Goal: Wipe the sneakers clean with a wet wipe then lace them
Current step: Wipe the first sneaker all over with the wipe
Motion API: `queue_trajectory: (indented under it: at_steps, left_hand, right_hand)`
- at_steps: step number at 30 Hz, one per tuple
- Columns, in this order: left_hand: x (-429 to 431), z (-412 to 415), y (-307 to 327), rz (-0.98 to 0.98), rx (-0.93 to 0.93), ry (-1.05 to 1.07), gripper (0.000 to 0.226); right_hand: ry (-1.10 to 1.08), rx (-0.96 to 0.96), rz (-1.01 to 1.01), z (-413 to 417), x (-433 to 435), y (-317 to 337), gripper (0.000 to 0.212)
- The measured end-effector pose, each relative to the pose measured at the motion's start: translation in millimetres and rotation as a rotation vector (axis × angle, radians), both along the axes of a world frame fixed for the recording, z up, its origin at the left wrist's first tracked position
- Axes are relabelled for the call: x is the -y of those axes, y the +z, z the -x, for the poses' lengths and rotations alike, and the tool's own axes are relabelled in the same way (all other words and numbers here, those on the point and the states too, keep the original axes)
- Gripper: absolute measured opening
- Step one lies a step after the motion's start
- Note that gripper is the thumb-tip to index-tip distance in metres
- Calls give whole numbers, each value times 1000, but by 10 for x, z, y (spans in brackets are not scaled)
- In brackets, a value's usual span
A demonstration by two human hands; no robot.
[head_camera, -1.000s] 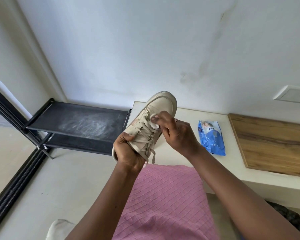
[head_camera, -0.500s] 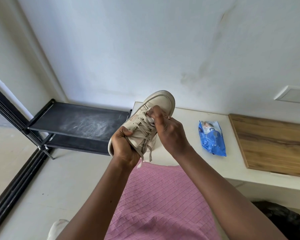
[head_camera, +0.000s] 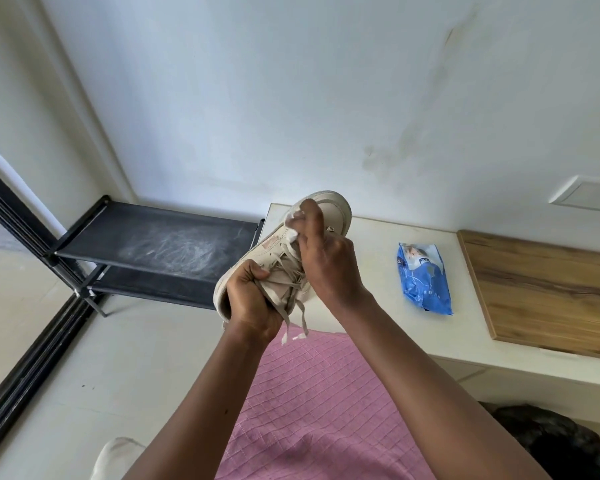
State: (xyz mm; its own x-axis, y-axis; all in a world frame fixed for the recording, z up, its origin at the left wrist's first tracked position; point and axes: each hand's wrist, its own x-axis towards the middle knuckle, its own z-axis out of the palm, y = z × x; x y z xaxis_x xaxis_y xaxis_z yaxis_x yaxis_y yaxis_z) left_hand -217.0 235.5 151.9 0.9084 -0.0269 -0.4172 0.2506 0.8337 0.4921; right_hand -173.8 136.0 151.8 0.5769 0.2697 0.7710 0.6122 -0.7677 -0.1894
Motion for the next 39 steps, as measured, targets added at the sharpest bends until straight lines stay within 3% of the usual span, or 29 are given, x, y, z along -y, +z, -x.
queue_trajectory:
  at_steps: [3,5,7,9,11,14,21,24,29,31,36,39]
  left_hand:
    - [25,31,4,-35,-42,30,59]
    - [59,43,25,-24,-40,52,51]
    - [78,42,23,-20,-45,71,38]
    - [85,45,10,-10,-40,64,35]
    - [84,51,13,-2,-34,52,36]
    - [79,33,22,27,6,45,44]
    - [-19,-2,-37,7,7,66,42]
    - [38,16,-10,89,22,44,48]
    - [130,51,-6,157,37,12,57]
    - [131,51,-3,178,52,12,57]
    - [90,20,-5,183,97,15,58]
    - [82,-25,9,157,75,22,48]
  right_hand:
    - [-23,21,59,3,105,-49,31]
    - [-112,60,74,-24,173,-70,26]
    - [-203,55,-6,-53,205,-20,29]
    - [-294,36,-101,-79,214,50,46]
    - [-327,20,-146,-78,186,71,43]
    - [-221,31,-56,-17,81,-14,32]
    - [36,1,43,143,327,-174,48]
    - [-40,66,76,71,423,-178,41]
    - [-252,37,-130,-60,290,60,27]
    - [-236,37,-107,-11,199,80,25]
    - [-25,-32,1,124,268,-46,45]
    - [-107,48,92,78,479,-106,35]
